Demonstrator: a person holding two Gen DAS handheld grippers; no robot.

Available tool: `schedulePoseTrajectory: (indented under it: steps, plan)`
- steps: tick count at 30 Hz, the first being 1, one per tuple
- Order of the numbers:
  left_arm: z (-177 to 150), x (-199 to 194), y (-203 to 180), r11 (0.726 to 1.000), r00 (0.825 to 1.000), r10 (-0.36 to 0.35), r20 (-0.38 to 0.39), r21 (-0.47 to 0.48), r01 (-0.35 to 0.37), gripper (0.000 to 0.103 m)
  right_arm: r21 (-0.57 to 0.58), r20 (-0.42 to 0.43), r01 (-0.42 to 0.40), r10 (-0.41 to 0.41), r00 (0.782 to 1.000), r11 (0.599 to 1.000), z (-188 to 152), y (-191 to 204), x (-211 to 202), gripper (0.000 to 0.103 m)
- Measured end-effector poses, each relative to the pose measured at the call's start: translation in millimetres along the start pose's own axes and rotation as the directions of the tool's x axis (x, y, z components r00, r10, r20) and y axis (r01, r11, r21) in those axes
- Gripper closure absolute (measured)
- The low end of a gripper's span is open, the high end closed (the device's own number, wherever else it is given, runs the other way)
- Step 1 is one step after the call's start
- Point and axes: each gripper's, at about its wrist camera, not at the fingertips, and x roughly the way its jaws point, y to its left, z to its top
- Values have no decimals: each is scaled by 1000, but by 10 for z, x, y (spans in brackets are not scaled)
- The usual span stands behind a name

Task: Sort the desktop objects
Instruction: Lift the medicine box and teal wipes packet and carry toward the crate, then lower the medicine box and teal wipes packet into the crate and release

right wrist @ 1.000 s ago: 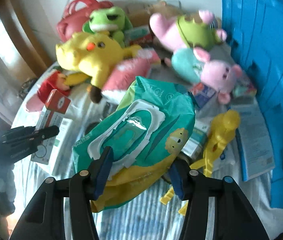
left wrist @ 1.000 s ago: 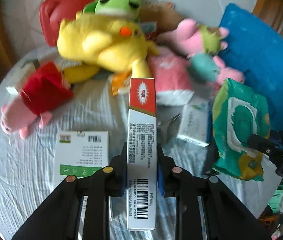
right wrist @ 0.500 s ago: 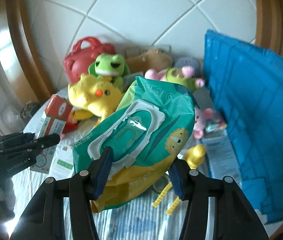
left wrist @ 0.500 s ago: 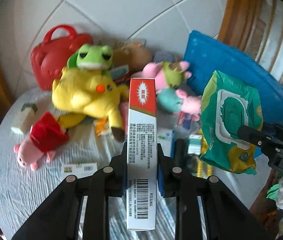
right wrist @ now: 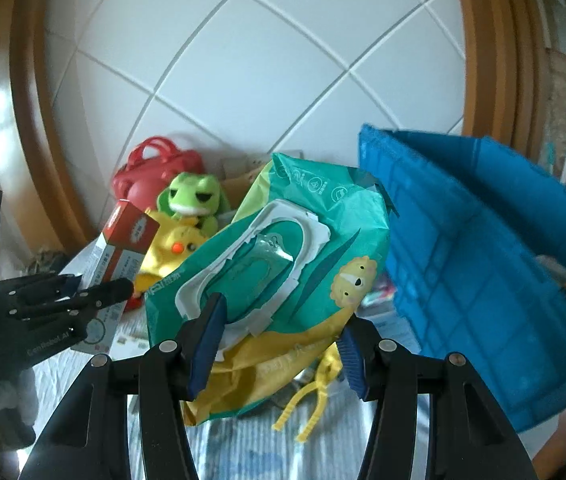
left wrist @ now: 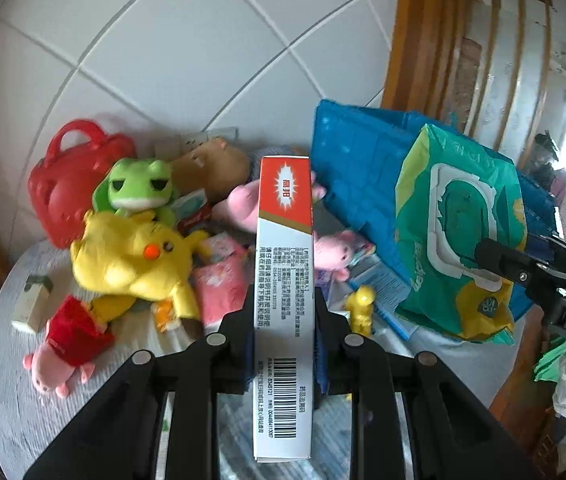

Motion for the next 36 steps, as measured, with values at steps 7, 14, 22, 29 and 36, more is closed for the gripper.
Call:
schedulePoseTrajectory:
  steps: [7, 14, 22, 29, 36]
  plan:
    - [479, 147, -616, 997, 998, -35, 61, 76, 31, 81, 47, 94, 61, -65, 993, 997, 274, -612, -309, 50]
    - [1101, 422, -1582, 992, 985, -75, 158, 112, 57, 81, 64, 185, 116, -126, 975, 991, 558, -1690, -625, 50]
    - [1701, 745, -2753, 985, 971, -116, 210, 147, 86, 81, 90, 162, 160, -173, 971, 983, 654, -2909, -690, 50]
    - [1673, 1357, -3468, 973, 990, -133, 51, 199, 120, 81, 114, 79, 134, -144, 986, 984, 440, -3501, -492, 50]
    - [1511, 1724, -3735, 972, 996, -66, -66, 222, 79, 80, 119, 0, 116, -117, 993, 986, 252, -3762, -326, 51]
